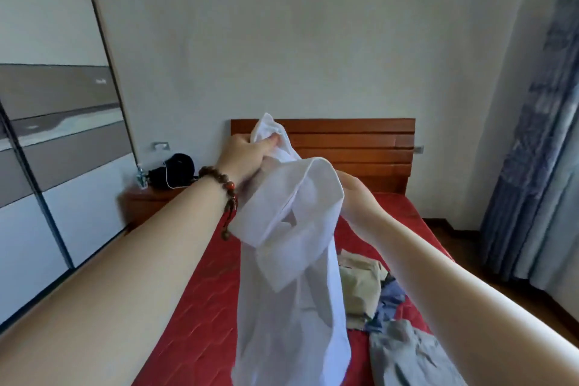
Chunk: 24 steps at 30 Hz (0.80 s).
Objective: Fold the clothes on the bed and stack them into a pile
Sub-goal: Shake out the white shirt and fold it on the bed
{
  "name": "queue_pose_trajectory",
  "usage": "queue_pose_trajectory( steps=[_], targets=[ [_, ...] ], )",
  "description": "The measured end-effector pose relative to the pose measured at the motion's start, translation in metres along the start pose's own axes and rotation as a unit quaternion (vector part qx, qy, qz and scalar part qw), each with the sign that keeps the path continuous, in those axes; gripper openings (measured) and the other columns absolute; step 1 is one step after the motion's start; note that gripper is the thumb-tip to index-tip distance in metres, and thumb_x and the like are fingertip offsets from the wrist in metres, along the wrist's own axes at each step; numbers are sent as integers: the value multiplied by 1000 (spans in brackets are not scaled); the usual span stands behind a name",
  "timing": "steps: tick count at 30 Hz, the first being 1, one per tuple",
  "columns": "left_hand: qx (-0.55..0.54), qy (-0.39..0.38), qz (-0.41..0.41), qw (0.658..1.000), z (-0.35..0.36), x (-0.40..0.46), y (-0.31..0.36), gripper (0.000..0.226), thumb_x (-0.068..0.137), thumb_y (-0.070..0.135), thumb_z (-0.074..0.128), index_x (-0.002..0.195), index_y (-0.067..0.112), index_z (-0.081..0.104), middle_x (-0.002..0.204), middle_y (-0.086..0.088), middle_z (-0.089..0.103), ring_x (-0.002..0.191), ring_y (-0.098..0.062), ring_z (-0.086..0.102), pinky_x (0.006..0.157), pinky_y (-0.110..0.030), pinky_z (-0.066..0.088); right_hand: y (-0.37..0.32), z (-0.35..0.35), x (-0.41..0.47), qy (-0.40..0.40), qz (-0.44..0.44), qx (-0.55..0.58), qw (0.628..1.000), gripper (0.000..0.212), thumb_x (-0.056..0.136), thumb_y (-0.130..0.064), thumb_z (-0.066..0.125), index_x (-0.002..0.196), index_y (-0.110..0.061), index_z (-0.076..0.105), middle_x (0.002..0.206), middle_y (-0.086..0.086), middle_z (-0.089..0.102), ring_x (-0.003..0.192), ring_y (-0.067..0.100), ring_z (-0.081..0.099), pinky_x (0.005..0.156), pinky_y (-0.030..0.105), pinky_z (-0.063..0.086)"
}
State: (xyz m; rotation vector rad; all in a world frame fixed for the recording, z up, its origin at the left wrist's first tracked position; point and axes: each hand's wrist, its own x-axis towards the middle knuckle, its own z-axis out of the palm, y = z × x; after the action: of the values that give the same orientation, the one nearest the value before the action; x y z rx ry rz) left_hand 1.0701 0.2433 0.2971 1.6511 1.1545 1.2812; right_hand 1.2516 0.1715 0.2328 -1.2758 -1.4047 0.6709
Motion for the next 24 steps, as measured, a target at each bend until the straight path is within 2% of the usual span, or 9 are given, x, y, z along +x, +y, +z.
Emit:
queue_pose_trajectory(
  steps=[5,8,11,14,15,16,18,21,24],
  targets=[
    [-78,87,-43,992,-17,7,27,26,86,33,66,97,9,66,88,-6,69,86,-25,68,76,-31,51,-35,-7,6,-105,32,236,966,67,85,-69,38,120,-19,66,119,3,69,114,17,63,97,37,49],
    [-95,90,-78,988,-25,9,25,25,85,34,66,98,13,64,98,-10,69,93,-28,67,89,-39,54,-40,3,10,-78,2,146,986,40,95,-42,56,110,-7,67,104,14,71,95,27,67,83,42,55],
    [-16,96,-91,991,-32,9,22,26,84,37,64,87,12,64,92,-8,67,87,-26,65,76,-31,51,-48,9,17,13,-43,58,997,39,96,-30,51,96,9,57,77,13,53,70,26,47,62,40,39],
    [124,93,29,988,-41,4,24,40,92,48,55,80,10,61,82,-9,61,81,-27,58,64,-31,42,-69,11,27,41,-84,28,995,30,94,-26,50,75,-3,54,62,-1,44,58,15,39,54,28,30],
    [129,69,80,986,-44,3,25,46,92,55,52,90,10,64,86,8,45,85,-29,59,70,-34,43,-77,13,32,40,-99,-3,994,30,94,-24,50,70,-7,52,57,-6,42,54,11,38,52,26,30],
    [117,21,112,987,-46,-2,28,61,89,64,47,104,7,65,124,-23,49,94,-30,61,80,-37,46,-84,16,37,38,-117,-49,991,29,94,-23,50,69,-9,54,55,-9,43,53,9,38,51,26,31],
    [83,-112,116,983,-47,-12,32,75,77,79,46,111,15,65,108,-6,68,104,-19,63,91,-31,49,-95,24,47,37,-147,-138,979,28,95,-22,51,70,-11,60,57,-9,51,55,8,43,54,26,34],
    [122,-178,126,968,-40,-13,22,28,76,54,72,96,36,64,88,21,70,86,5,64,72,-10,47,-105,26,56,34,-155,-157,975,36,95,-22,53,59,-27,55,50,-16,53,51,0,46,49,16,32],
    [145,-168,113,968,-36,-7,10,29,83,36,73,74,13,58,70,3,62,67,-13,59,62,-22,45,-110,22,58,15,-145,-155,977,39,94,-22,52,57,-33,55,47,-24,51,48,-6,46,45,9,32]
  ],
)
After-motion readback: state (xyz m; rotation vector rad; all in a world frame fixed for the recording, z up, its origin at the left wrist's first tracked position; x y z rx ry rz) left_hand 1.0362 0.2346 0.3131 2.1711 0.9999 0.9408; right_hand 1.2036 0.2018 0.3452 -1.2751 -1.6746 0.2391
